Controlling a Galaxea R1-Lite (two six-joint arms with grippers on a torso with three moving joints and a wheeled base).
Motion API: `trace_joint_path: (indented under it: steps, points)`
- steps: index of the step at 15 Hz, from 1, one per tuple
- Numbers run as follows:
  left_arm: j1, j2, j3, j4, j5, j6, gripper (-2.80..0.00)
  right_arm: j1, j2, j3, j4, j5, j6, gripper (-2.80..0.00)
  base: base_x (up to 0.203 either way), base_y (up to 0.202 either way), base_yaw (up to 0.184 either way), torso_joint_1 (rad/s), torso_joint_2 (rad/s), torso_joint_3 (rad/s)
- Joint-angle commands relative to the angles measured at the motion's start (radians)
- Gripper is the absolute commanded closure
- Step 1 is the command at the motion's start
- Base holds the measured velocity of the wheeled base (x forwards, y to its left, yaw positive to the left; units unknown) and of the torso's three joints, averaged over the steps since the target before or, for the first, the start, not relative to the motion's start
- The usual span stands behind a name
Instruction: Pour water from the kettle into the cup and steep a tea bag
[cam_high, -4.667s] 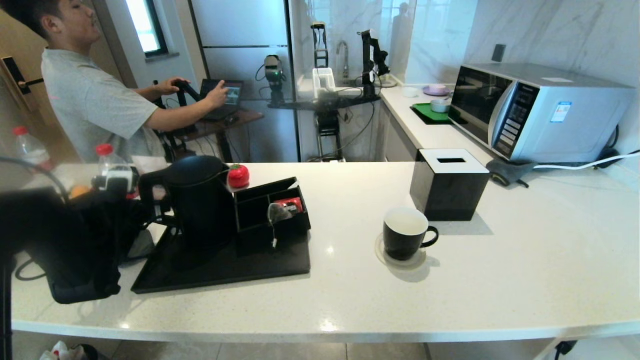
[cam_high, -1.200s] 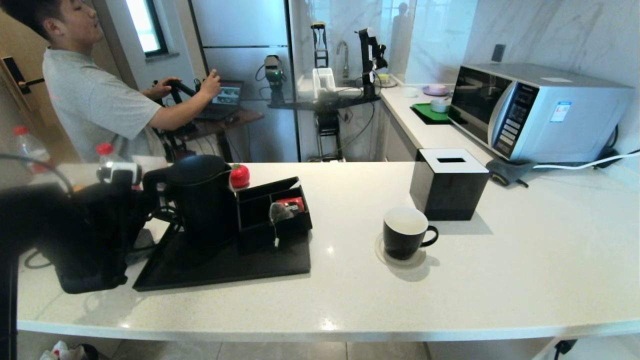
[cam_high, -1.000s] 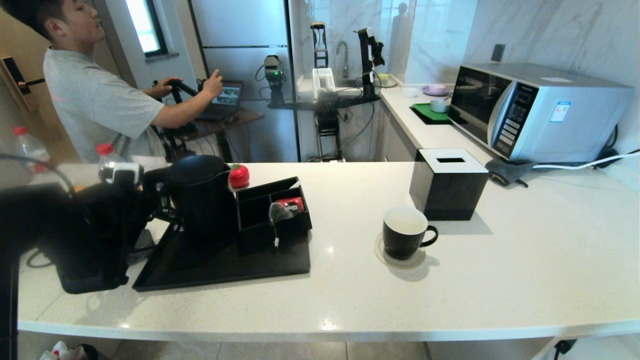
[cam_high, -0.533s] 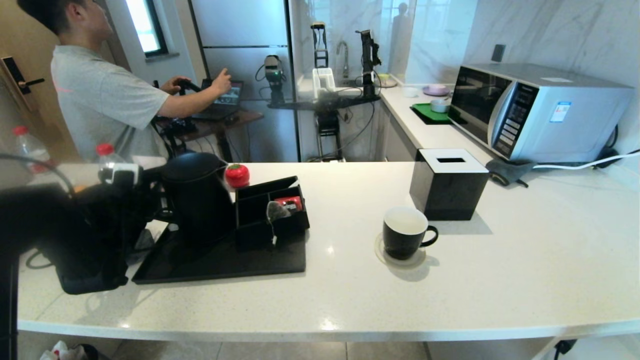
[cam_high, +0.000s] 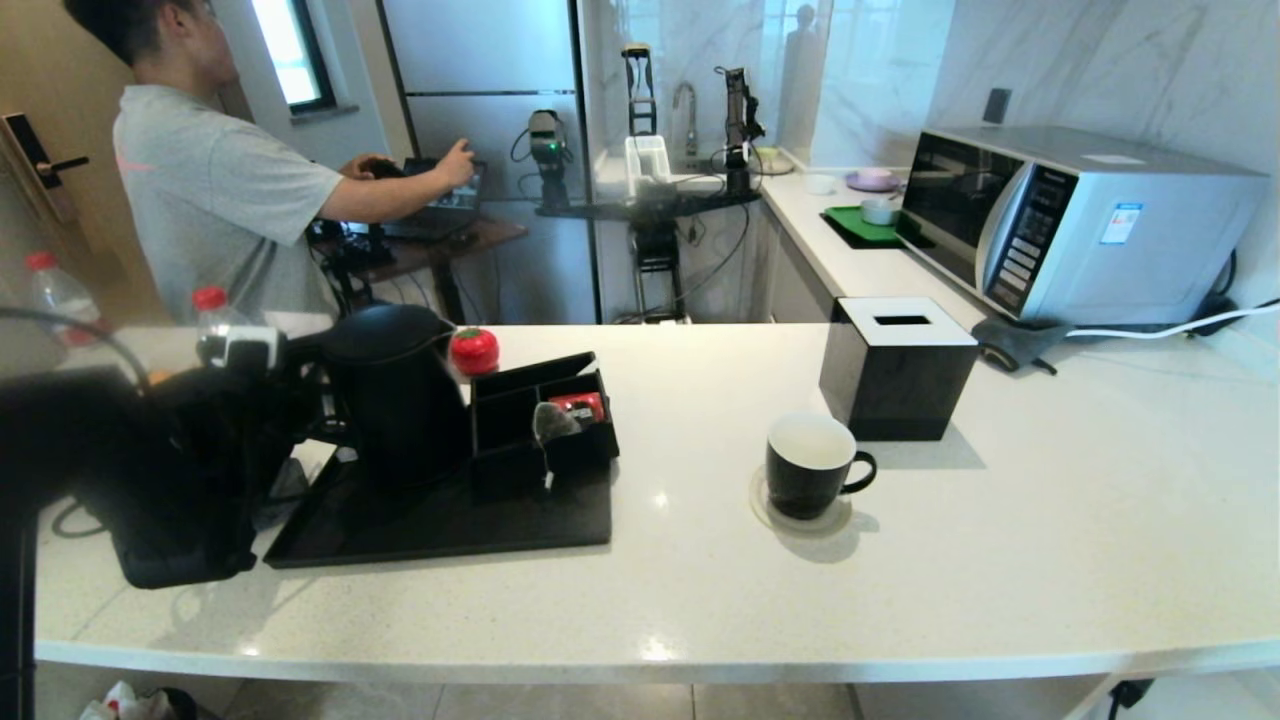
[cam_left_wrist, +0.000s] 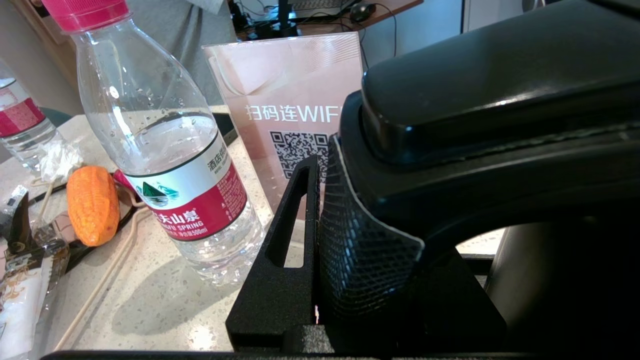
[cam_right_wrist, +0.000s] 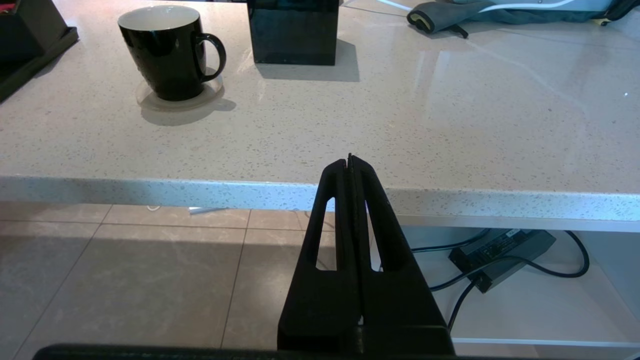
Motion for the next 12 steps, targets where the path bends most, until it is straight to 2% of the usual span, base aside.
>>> trace_joint_path:
  steps: [1,8,12]
  points:
    - [0.0,-0.013,0.001,-0.049,0.0,-0.002,0.0,0.0,0.001,0.0,0.0,0.0,-0.001,0.0,0.0,0.0,0.0,0.0,0.0,0.0]
    - [-0.012,-0.094,0.071,-0.049,-0.001,-0.015,0.0,0.0,0.001,0.0,0.0,0.0,-0.001,0.0,0.0,0.0,0.0,0.0,0.0,0.0]
    - [-0.011,-0.162,0.112,-0.049,-0.002,-0.074,0.0,0.0,0.001,0.0,0.0,0.0,-0.001,0.0,0.0,0.0,0.0,0.0,0.0,0.0]
